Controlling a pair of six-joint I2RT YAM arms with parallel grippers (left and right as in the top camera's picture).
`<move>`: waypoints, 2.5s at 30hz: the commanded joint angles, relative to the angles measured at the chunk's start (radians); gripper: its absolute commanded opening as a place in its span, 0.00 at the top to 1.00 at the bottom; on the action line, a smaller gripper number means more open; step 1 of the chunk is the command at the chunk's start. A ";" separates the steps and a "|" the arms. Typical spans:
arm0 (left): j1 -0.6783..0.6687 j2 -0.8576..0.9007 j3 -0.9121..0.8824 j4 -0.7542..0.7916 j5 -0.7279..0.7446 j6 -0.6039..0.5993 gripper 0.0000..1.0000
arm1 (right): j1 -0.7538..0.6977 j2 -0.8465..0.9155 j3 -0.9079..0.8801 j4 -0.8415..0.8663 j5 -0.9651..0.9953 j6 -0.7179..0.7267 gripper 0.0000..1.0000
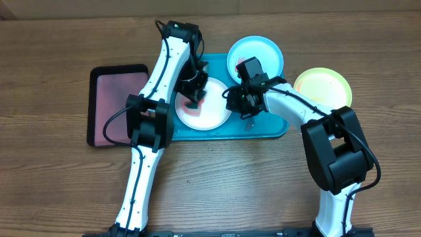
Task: Clean dirty plates on tray and stack at the side
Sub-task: 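Scrub the white plate with the sponge in the left gripper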
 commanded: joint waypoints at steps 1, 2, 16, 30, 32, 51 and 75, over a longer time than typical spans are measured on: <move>-0.055 0.041 -0.018 0.002 0.165 0.165 0.96 | 0.004 0.019 0.023 0.003 -0.003 0.005 0.96; -0.060 0.042 -0.018 0.011 0.113 0.161 0.96 | 0.004 0.019 0.023 0.004 -0.003 0.005 0.96; -0.060 0.020 -0.018 0.000 -0.349 -0.346 0.96 | 0.003 0.019 0.023 0.003 -0.002 0.001 0.96; -0.039 -0.254 -0.095 0.000 -0.322 -0.338 0.96 | 0.003 0.019 0.023 -0.005 0.009 -0.003 0.96; -0.039 -0.303 -0.159 0.000 -0.332 -0.343 0.95 | 0.003 0.019 0.023 -0.005 0.009 -0.003 0.96; -0.055 -0.814 -1.028 0.662 -0.332 -0.372 0.96 | 0.003 0.019 0.023 0.000 -0.006 -0.002 0.96; -0.089 -0.684 -1.199 1.034 -0.128 -0.269 0.96 | 0.005 0.019 0.023 0.010 -0.070 -0.003 0.96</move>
